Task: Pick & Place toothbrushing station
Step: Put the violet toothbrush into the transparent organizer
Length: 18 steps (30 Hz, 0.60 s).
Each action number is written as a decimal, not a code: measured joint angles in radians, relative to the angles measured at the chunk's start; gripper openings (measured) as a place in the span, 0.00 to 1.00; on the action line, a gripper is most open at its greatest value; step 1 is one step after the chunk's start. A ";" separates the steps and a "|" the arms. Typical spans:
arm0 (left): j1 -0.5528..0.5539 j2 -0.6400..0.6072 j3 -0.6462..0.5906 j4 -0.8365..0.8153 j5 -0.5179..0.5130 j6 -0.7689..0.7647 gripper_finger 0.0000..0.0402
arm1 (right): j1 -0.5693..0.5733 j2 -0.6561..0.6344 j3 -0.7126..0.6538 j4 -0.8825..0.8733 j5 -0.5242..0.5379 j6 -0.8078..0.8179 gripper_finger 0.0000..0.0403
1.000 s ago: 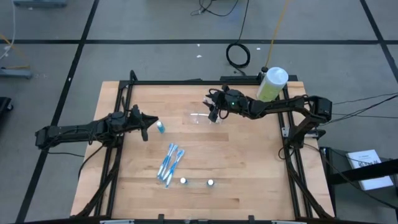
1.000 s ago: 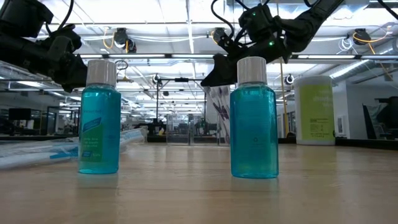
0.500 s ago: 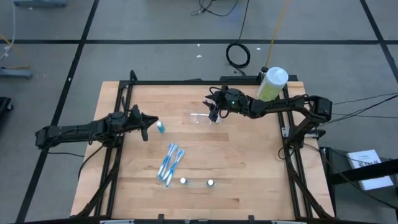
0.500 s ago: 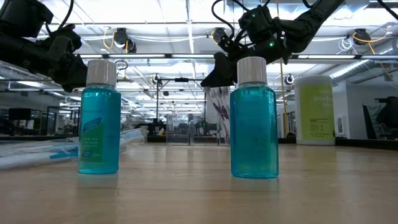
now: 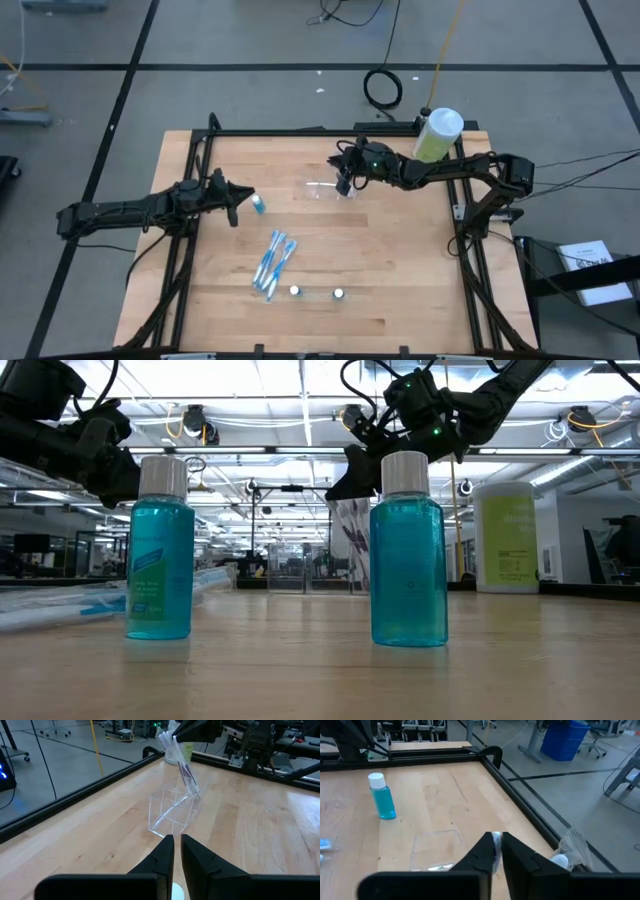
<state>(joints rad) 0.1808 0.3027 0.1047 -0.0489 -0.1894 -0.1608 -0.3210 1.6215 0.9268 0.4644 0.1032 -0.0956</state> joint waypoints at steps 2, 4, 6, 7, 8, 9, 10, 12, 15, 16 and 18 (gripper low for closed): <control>0.000 0.000 0.000 0.000 0.000 0.000 0.09 | 0.002 0.000 0.000 0.002 0.001 -0.022 0.01; 0.000 0.000 0.000 0.000 0.000 0.000 0.09 | 0.007 0.000 0.000 0.006 0.005 -0.029 0.01; 0.000 0.000 0.000 0.000 0.000 0.000 0.09 | 0.010 0.000 0.000 0.013 0.003 -0.031 0.00; 0.000 0.000 0.000 0.000 0.000 0.000 0.09 | 0.013 0.000 0.000 0.016 0.001 -0.033 0.00; 0.000 0.000 0.000 0.000 0.000 0.000 0.09 | 0.015 0.000 0.000 0.019 0.001 -0.033 0.00; 0.000 0.000 0.000 0.000 0.000 0.000 0.09 | 0.018 0.000 0.000 0.021 0.000 -0.036 0.00; 0.000 0.000 0.000 0.000 0.000 0.000 0.09 | 0.022 0.000 0.000 0.024 0.001 -0.041 0.00; 0.000 0.000 0.000 0.000 0.000 0.000 0.09 | 0.029 -0.014 0.000 0.016 0.000 -0.048 0.00; 0.000 0.000 0.000 0.000 0.000 0.000 0.09 | 0.043 -0.048 -0.001 0.016 0.000 -0.048 0.00; 0.000 0.000 0.000 0.000 0.000 0.000 0.09 | 0.047 -0.064 -0.001 0.003 0.000 -0.048 0.00; 0.000 0.000 0.000 0.000 -0.001 0.000 0.09 | 0.056 -0.095 -0.001 -0.025 0.001 -0.048 0.00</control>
<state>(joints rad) 0.1810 0.3031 0.1047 -0.0489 -0.1902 -0.1609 -0.2647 1.5267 0.9257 0.4397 0.1039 -0.1436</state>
